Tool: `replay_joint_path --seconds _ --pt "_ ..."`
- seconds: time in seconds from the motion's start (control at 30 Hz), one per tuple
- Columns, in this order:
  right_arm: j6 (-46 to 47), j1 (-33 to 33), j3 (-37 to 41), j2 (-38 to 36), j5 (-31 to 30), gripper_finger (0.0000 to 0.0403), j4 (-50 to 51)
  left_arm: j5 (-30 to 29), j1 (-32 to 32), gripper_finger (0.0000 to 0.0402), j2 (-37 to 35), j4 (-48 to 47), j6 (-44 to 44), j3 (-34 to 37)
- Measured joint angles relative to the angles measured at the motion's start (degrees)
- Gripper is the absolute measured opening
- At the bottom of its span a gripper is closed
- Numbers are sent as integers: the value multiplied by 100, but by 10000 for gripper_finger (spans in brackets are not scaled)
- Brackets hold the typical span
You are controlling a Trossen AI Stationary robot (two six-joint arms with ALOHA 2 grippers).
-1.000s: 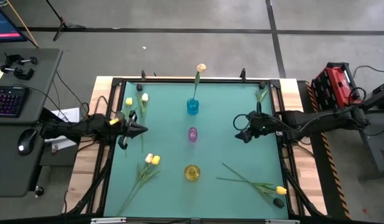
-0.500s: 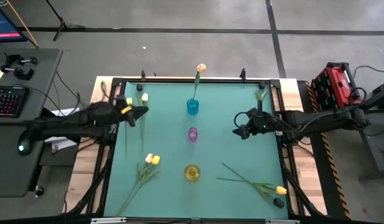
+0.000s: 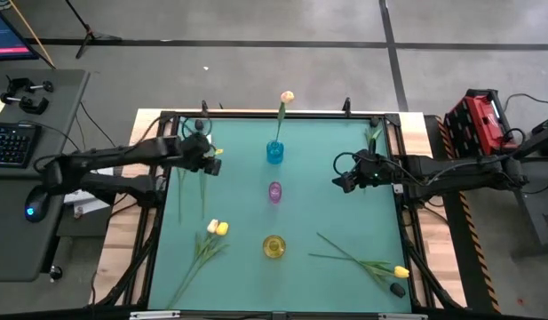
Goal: Sort flowers into vase by color
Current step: Put the top white flower into the blue vase
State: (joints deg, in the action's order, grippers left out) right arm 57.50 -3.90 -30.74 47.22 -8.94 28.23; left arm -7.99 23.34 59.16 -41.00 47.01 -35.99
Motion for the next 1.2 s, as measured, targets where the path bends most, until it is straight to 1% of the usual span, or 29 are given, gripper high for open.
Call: replay_joint_path --seconds 0.13,0.27,0.37,0.47,0.63,0.83,0.9,0.97,1.0,1.07,1.1,1.13,1.2 --pt "5 0 0 0 -11 298 0 -74 274 206 666 71 106 0" --pt "4 0 0 0 -18 298 0 -33 407 205 1132 34 178 0" --pt "7 2 0 0 -111 298 0 -228 410 205 1448 43 181 0" --pt "50 2 0 0 -246 298 0 -494 410 205 1726 203 286 0" --pt "52 2 0 0 -263 298 0 -504 408 205 2178 577 289 0" --pt "52 2 0 2 -259 298 2 -583 406 200 2494 669 382 -26" --pt "50 2 0 2 -259 298 2 -617 408 183 2511 693 378 -26" --pt "32 2 0 0 -258 298 2 -642 426 145 2508 765 337 -22" --pt "9 2 0 0 -256 298 2 -663 439 118 2507 817 296 -17" --pt "-11 2 0 0 -255 298 3 -739 445 51 2493 936 203 -13" --pt "-11 2 0 0 -255 298 6 -758 447 26 2469 1003 161 -13" --pt "-11 2 0 0 -255 298 9 -758 447 16 2424 1063 113 0" --pt "-11 2 0 0 -250 298 17 -770 452 14 2291 1169 -7 -12"
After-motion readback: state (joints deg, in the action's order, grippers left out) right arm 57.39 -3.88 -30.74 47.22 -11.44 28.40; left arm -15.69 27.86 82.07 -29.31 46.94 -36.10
